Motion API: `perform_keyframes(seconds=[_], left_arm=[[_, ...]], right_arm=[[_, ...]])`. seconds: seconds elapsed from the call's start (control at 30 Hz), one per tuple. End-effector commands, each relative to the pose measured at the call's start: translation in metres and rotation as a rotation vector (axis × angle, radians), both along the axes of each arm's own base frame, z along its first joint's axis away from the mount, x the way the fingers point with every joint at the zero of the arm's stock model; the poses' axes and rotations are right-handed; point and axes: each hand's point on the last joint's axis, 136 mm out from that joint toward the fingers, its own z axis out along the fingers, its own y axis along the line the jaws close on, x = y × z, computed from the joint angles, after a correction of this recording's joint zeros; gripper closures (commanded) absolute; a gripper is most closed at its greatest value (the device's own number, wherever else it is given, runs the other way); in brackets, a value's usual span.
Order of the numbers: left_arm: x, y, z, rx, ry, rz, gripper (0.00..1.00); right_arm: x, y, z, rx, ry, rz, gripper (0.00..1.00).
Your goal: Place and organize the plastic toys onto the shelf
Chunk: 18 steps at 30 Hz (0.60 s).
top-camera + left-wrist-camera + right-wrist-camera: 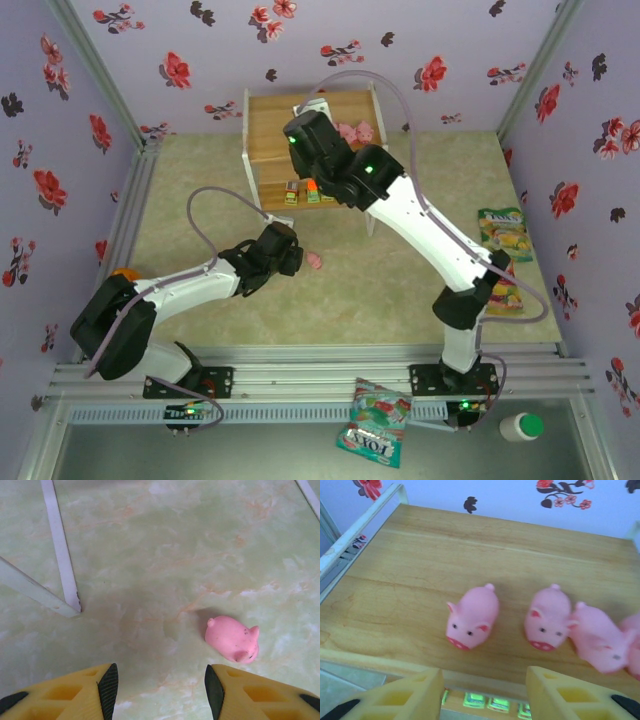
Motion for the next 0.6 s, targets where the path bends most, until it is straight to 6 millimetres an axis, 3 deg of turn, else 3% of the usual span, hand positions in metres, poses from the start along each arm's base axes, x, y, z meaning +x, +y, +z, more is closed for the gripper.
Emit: perform_keyframes(seconds=[0.0,0.33,0.57], left_arm=[[0.002,-0.008,0.007,-0.005,-0.015,-0.022,0.46],[0.002,-0.006,0.010,-0.011,-0.026,-0.019,0.46],[0.003,-0.004,0.010,-0.007,-0.036,-0.014,0.46]], right_arm=[[-0.007,-0.024,0.021,0.007,-0.061,-0.041,0.52],[-0.034,-0.060,0.004,0.014,-0.056,-0.063,0.51],[-0.047,-0.078,-0.020,-0.003,-0.029,-0.070,0.49]])
